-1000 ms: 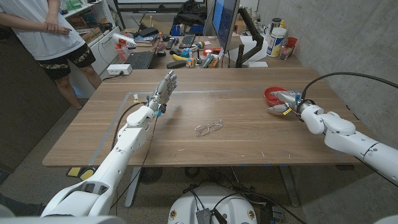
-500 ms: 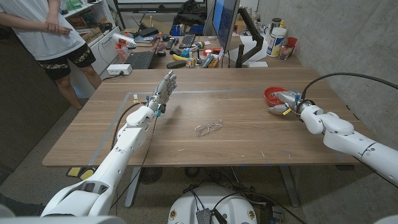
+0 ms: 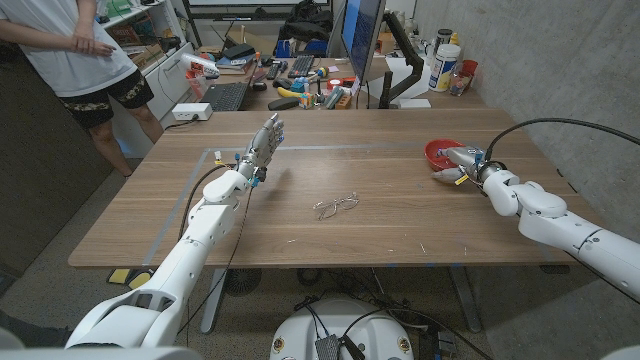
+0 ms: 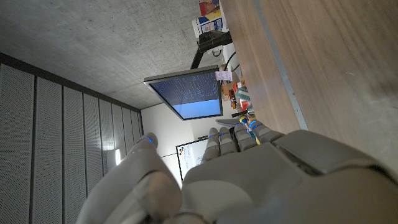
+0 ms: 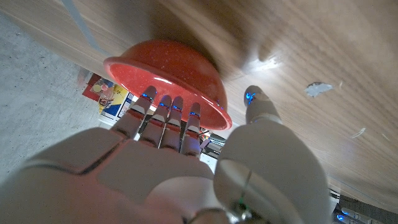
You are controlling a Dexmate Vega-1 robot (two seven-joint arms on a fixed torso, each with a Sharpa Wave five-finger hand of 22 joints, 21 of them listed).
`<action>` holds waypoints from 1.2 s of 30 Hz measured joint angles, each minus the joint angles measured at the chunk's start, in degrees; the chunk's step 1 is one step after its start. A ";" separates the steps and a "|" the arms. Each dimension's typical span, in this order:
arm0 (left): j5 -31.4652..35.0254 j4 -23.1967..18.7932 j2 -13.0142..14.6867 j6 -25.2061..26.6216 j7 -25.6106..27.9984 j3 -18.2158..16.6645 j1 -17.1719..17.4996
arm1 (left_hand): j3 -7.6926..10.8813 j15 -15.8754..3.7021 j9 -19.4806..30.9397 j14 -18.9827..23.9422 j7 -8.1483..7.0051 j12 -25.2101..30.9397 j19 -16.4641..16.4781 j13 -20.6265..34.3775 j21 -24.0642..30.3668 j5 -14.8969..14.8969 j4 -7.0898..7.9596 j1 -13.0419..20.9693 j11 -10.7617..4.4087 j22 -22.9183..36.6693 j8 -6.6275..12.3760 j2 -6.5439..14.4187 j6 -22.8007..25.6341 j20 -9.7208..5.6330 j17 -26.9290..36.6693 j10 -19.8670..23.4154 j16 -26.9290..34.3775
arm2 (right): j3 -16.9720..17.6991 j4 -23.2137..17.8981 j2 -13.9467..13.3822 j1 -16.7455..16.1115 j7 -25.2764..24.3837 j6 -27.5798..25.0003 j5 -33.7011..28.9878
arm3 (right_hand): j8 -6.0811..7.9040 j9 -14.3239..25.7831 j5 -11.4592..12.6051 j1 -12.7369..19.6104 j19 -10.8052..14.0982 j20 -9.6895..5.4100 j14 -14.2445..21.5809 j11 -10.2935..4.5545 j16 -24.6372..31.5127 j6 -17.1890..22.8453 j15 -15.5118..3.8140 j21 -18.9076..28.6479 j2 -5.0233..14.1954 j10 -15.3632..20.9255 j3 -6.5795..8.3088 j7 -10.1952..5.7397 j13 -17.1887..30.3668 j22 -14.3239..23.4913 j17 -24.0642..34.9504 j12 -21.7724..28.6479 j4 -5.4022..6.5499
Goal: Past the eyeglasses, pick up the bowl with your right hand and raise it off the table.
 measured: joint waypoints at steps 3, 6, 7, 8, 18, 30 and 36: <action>0.06 -0.01 0.00 0.12 0.04 0.00 -0.03 | -0.08 0.00 0.00 0.00 0.00 0.00 0.00 0.00 0.00 0.00 0.08 0.23 0.00 0.00 0.00 0.22 0.00 0.00 0.00 0.00 0.00 | -0.14 0.41 0.21 0.14 -0.29 -0.01 0.15 | 0.00 0.00 0.00 0.31 0.53 0.11 0.27 0.00 0.00 0.19 0.03 0.00 0.31 0.00 0.00 -0.19 0.00 0.00 0.00 0.00 0.00; 0.10 -0.02 0.01 0.20 0.06 0.01 -0.05 | -0.24 0.00 0.00 0.00 0.00 0.00 0.00 0.00 0.00 0.00 0.24 0.23 0.00 0.00 0.00 0.22 0.00 0.00 0.00 0.00 0.00 | -0.22 0.77 0.38 0.23 -0.53 -0.01 0.27 | 0.00 0.00 0.00 0.53 0.72 -0.09 1.21 0.13 0.00 0.19 0.07 0.00 0.53 0.27 0.00 -0.19 0.00 0.00 0.00 0.00 0.00; 0.11 -0.02 0.00 0.23 0.08 0.03 -0.09 | -0.24 0.00 0.00 0.00 0.00 0.00 0.00 0.00 0.00 0.00 0.24 0.23 0.00 0.00 0.00 0.22 0.00 0.00 0.00 0.00 0.00 | -0.26 0.92 0.45 0.27 -0.75 -0.02 0.44 | 0.00 0.00 0.00 0.71 0.72 -0.09 1.49 0.00 0.00 0.20 -0.07 0.00 0.39 0.41 0.16 -0.20 0.00 0.00 0.00 0.00 0.16; 0.12 -0.02 0.00 0.24 0.08 0.03 -0.10 | -0.24 0.00 0.00 0.00 0.00 0.00 0.00 0.00 0.00 0.00 0.24 0.23 0.00 0.00 0.00 0.22 0.00 0.00 0.00 0.00 0.00 | -0.28 0.97 0.48 0.28 -0.78 -0.03 0.46 | 0.00 0.00 0.00 1.15 0.72 -0.09 1.98 -0.19 0.00 0.41 -0.11 0.00 0.51 0.60 0.15 -0.41 0.00 0.00 0.00 0.00 0.15; 0.22 -0.01 -0.10 0.33 0.19 0.07 -0.23 | -0.48 0.00 0.00 0.00 0.00 0.00 0.00 0.00 0.00 0.00 0.00 0.23 0.00 0.00 0.00 0.22 0.00 0.00 0.00 0.00 0.00 | -0.50 2.48 1.09 0.44 -2.14 0.00 1.13 | 0.44 0.26 0.00 2.14 3.47 -0.64 5.88 -0.64 0.49 3.72 -0.26 0.00 1.04 4.55 0.15 -0.76 0.00 0.00 0.00 0.89 0.15; 0.30 0.23 -0.32 0.42 0.36 0.13 -0.27 | -0.48 0.00 0.00 0.00 0.00 0.00 0.00 0.00 0.00 0.01 0.00 0.23 0.00 0.00 0.00 0.22 0.00 0.00 0.00 0.00 0.00 | -0.61 3.56 1.51 0.61 -4.90 0.97 2.01 | 0.88 0.25 -0.49 4.85 6.79 -2.48 10.55 -1.62 0.49 8.18 -0.34 0.34 1.79 10.24 0.32 -0.81 0.00 0.00 -0.13 1.80 -0.02; 0.35 0.24 -0.41 0.47 0.43 0.20 -0.27 | -0.48 0.00 0.00 0.00 0.00 0.00 0.00 0.00 0.00 0.01 0.00 0.23 0.00 0.00 0.00 0.22 0.00 0.00 0.00 0.00 0.00 | -0.64 3.96 1.69 0.63 -6.09 1.30 2.24 | 1.32 0.25 -1.15 5.88 8.96 -3.52 13.75 -1.82 0.88 10.19 -0.57 0.34 1.96 13.12 0.56 -0.69 -0.07 0.00 -0.12 2.22 -0.26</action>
